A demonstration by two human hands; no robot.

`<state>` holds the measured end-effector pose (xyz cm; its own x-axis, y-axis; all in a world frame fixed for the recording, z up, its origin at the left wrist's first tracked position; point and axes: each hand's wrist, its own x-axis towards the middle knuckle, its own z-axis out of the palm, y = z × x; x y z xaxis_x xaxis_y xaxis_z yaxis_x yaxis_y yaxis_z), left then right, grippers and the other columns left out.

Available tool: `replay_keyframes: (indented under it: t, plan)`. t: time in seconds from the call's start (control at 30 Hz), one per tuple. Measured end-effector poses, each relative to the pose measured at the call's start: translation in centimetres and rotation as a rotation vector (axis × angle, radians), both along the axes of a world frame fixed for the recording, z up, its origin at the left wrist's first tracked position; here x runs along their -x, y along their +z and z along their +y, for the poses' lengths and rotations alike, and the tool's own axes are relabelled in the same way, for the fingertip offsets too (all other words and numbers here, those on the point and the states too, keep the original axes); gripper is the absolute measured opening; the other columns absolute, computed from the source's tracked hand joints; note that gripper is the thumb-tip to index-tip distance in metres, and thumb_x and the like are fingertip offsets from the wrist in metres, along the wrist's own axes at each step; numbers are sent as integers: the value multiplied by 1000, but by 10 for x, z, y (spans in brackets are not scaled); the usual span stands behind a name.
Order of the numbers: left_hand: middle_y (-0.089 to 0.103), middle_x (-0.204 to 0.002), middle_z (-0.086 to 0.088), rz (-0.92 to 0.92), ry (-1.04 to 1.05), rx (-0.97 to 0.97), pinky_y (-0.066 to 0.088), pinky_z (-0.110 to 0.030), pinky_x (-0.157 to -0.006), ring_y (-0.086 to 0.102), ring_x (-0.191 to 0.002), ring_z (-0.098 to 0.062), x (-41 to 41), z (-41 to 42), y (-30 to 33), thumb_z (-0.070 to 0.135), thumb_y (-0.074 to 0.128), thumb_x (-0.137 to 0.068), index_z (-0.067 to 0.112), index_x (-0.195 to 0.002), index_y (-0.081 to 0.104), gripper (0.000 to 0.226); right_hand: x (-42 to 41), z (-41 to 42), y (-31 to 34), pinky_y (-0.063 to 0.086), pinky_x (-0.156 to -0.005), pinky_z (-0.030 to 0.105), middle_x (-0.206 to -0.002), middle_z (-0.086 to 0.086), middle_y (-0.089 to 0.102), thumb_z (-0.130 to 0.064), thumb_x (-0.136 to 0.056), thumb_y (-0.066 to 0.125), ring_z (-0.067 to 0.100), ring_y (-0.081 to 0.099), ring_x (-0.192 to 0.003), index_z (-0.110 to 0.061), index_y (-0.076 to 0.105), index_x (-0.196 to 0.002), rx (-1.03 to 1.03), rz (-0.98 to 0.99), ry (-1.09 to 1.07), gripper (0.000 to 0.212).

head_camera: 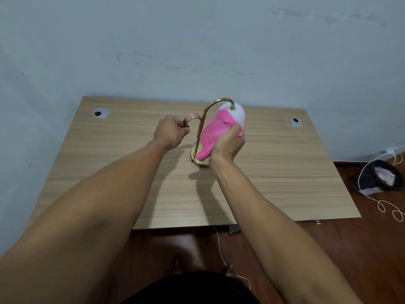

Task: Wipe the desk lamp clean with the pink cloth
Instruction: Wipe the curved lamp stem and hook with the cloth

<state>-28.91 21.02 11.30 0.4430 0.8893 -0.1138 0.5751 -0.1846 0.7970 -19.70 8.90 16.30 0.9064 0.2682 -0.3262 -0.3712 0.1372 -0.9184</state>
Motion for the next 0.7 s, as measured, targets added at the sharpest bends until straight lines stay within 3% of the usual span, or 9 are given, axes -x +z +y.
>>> replay_keyframes:
  t: [0.1,0.17,0.23,0.3,0.43,0.5,0.57,0.63,0.7]
  plan:
    - [75,-72,-2,-12,-2,19,60,-42,-79,74,-76,-23,-1,0,1,27,74,-78,22,-74,75,6,6,0,13,50,-105,58,-122,1,72,-27,-103,44,29,65,-119,-22,73,-115,-119,-265,-68,32]
    - [76,-72,-2,-21,7,19,60,-41,-79,73,-75,-21,-1,-1,2,26,74,-77,21,-75,75,5,7,6,12,44,-113,58,-141,-5,66,-23,-107,40,23,56,-137,-21,65,-138,-162,-498,76,40]
    - [76,-74,-6,-32,13,16,60,-40,-78,70,-72,-19,0,-3,4,23,73,-79,19,-77,76,5,6,9,-1,32,-125,47,-161,-3,49,-16,-109,37,13,35,-154,-16,50,-154,-88,-738,292,46]
    - [76,-77,-8,-37,10,18,58,-39,-78,67,-71,-18,-1,-3,5,20,73,-80,17,-79,76,4,2,8,-20,20,-131,43,-172,0,29,-12,-110,38,13,17,-161,-13,36,-162,44,-937,455,52]
    - [77,-79,-8,-45,16,27,59,-39,-80,73,-82,-24,-1,-3,6,19,75,-81,16,-81,77,4,-3,-1,-50,12,-126,16,-173,-1,26,-18,-109,39,15,12,-163,-15,34,-163,189,-1084,604,55]
    - [77,-80,-7,-56,11,37,59,-39,-81,74,-86,-25,-1,-2,3,20,76,-81,17,-81,78,4,4,-10,-51,21,-120,11,-168,-5,36,-21,-109,39,5,26,-157,-22,43,-160,201,-1017,628,50]
    - [78,-82,-8,-70,3,39,58,-41,-83,74,-87,-26,0,-1,1,20,79,-80,16,-82,78,4,11,-16,-46,40,-110,15,-152,-7,58,-25,-109,39,-5,51,-135,-27,61,-145,235,-725,561,42]
    - [78,-84,-9,-112,9,62,58,-41,-87,74,-85,-23,1,-1,-3,18,81,-79,14,-84,79,7,8,-15,-42,54,-100,39,-119,1,72,-27,-106,40,19,66,-116,-17,71,-119,239,-307,370,35]
    - [75,-82,-7,-168,6,108,58,-40,-91,69,-79,-18,3,-2,-5,12,81,-80,7,-89,78,10,4,-17,-32,56,-95,46,-110,7,70,-29,-101,41,35,67,-113,-8,69,-113,221,-87,191,37]
